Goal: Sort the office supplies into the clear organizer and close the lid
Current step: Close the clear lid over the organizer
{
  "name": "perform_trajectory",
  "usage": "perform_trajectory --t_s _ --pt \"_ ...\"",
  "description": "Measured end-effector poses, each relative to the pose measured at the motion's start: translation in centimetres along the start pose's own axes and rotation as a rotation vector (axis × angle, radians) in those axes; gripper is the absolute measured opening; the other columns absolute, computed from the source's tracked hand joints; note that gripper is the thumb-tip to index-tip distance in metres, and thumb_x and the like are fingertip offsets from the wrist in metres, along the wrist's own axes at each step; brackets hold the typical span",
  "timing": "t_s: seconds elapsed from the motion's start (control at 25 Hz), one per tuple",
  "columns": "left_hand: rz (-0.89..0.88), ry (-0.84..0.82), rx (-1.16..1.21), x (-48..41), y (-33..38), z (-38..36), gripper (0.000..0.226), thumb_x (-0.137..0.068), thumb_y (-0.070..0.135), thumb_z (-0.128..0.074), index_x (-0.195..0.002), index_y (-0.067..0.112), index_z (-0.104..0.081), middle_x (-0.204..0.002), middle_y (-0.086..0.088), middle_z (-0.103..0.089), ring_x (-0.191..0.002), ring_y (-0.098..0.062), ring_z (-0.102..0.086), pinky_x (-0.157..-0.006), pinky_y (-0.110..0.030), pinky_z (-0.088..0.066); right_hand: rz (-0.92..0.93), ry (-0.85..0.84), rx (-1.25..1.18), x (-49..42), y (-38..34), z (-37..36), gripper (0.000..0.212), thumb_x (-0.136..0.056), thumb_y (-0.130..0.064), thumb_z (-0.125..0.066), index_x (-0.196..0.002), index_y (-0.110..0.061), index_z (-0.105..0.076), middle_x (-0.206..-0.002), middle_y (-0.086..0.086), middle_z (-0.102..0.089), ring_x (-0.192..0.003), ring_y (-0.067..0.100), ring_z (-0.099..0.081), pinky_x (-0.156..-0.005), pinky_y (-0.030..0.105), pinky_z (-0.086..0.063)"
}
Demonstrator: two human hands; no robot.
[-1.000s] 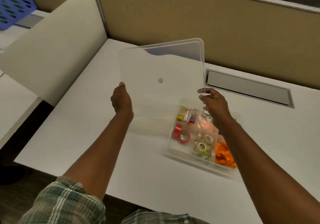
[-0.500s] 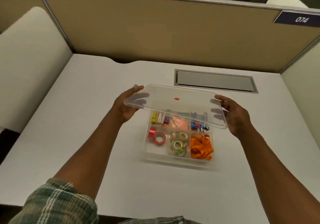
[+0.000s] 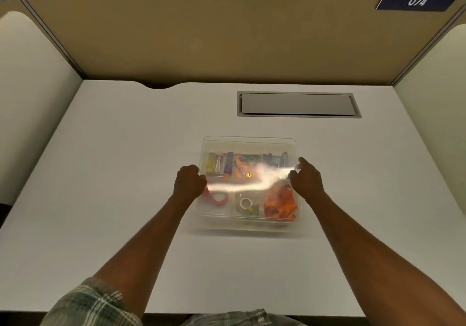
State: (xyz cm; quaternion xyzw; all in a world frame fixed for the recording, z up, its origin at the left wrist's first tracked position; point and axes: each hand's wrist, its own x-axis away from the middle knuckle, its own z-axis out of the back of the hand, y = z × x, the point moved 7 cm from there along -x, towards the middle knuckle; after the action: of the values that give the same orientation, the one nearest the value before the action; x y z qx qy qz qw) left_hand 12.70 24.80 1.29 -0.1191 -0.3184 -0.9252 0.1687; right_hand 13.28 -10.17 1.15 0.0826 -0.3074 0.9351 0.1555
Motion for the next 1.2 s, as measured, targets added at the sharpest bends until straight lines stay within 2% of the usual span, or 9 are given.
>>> perform_trajectory --t_s 0.16,0.28,0.4,0.48,0.6,0.68,0.8,0.92,1.2 --pt "-0.005 0.06 -0.088 0.6 0.2 -0.4 0.026 -0.086 0.007 -0.059 -0.11 -0.002 -0.064 -0.115 -0.023 -0.061 -0.107 -0.038 -0.061 -0.086 -0.036 -0.048 -0.042 -0.042 0.087 -0.5 0.2 -0.6 0.038 -0.092 -0.014 -0.054 -0.126 0.002 -0.052 -0.125 0.023 -0.062 -0.115 0.04 -0.059 -0.098 0.043 -0.046" --pt "-0.001 0.059 -0.088 0.5 -0.4 -0.6 0.026 -0.083 0.0 -0.056 -0.107 -0.001 -0.065 -0.109 -0.02 -0.065 -0.103 -0.036 -0.062 -0.08 -0.032 -0.046 -0.077 -0.048 0.022 -0.1 0.9 -0.9 0.047 -0.094 -0.014 -0.055 -0.138 -0.001 -0.049 -0.134 0.022 -0.06 -0.124 0.038 -0.056 -0.105 0.043 -0.042" --pt "0.066 0.021 -0.021 0.6 -1.4 -0.5 0.023 -0.081 0.001 -0.054 -0.101 0.003 -0.066 -0.102 -0.012 -0.068 -0.094 -0.033 -0.066 -0.073 -0.029 -0.048 -0.113 -0.028 -0.089 1.0 1.7 -0.8 0.052 -0.094 -0.013 -0.058 -0.144 -0.008 -0.047 -0.127 0.017 -0.067 -0.121 0.034 -0.06 -0.108 0.04 -0.043" --pt "0.145 -0.064 0.037 0.6 -2.3 -0.6 0.015 -0.08 0.001 -0.053 -0.091 0.005 -0.063 -0.089 -0.011 -0.067 -0.077 -0.032 -0.069 -0.068 -0.032 -0.054 -0.199 -0.058 -0.193 1.8 2.7 -0.7 0.042 -0.09 -0.011 -0.061 -0.132 -0.009 -0.058 -0.112 0.016 -0.071 -0.107 0.032 -0.066 -0.102 0.044 -0.05" --pt "0.293 -0.334 0.103 1.9 -3.8 -1.8 0.009 -0.08 -0.009 -0.053 -0.077 -0.002 -0.056 -0.068 -0.019 -0.061 -0.056 -0.031 -0.064 -0.058 -0.035 -0.055 -0.407 -0.269 -0.363 4.1 4.7 -0.9 0.02 -0.084 -0.001 -0.064 -0.104 -0.004 -0.067 -0.099 0.022 -0.071 -0.079 0.028 -0.066 -0.075 0.042 -0.059" --pt "0.404 -0.494 0.102 3.7 -4.7 -2.6 0.006 -0.086 -0.011 -0.054 -0.089 -0.012 -0.059 -0.072 -0.025 -0.064 -0.057 -0.033 -0.066 -0.06 -0.041 -0.061 -0.468 -0.453 -0.335 6.1 5.9 -1.5 0.021 -0.083 0.005 -0.064 -0.104 -0.002 -0.066 -0.095 0.024 -0.071 -0.072 0.026 -0.065 -0.072 0.039 -0.059" --pt "0.432 -0.566 0.146 5.2 -4.9 -3.1 0.02 -0.09 -0.014 -0.049 -0.108 -0.02 -0.055 -0.081 -0.03 -0.063 -0.061 -0.034 -0.066 -0.066 -0.041 -0.06 -0.54 -0.578 -0.456 8.5 6.8 -1.9 0.031 -0.089 0.008 -0.062 -0.117 -0.006 -0.06 -0.091 0.023 -0.07 -0.073 0.028 -0.069 -0.069 0.037 -0.062" --pt "0.397 -0.567 0.163 5.6 -4.4 -2.9 0.025 -0.088 -0.018 -0.051 -0.113 -0.023 -0.053 -0.087 -0.034 -0.062 -0.062 -0.034 -0.063 -0.071 -0.041 -0.058 -0.542 -0.583 -0.539 9.0 6.8 -2.1 0.039 -0.09 0.01 -0.062 -0.125 -0.006 -0.056 -0.092 0.025 -0.068 -0.075 0.028 -0.068 -0.07 0.034 -0.061" --pt "0.398 -0.603 0.055 5.7 -3.9 -2.7 0.032 -0.088 -0.015 -0.056 -0.118 -0.02 -0.05 -0.085 -0.031 -0.063 -0.067 -0.035 -0.064 -0.082 -0.048 -0.057 -0.501 -0.583 -0.31 8.3 6.4 -2.1 0.052 -0.086 0.004 -0.071 -0.133 -0.006 -0.052 -0.094 0.021 -0.07 -0.073 0.024 -0.069 -0.073 0.035 -0.06"
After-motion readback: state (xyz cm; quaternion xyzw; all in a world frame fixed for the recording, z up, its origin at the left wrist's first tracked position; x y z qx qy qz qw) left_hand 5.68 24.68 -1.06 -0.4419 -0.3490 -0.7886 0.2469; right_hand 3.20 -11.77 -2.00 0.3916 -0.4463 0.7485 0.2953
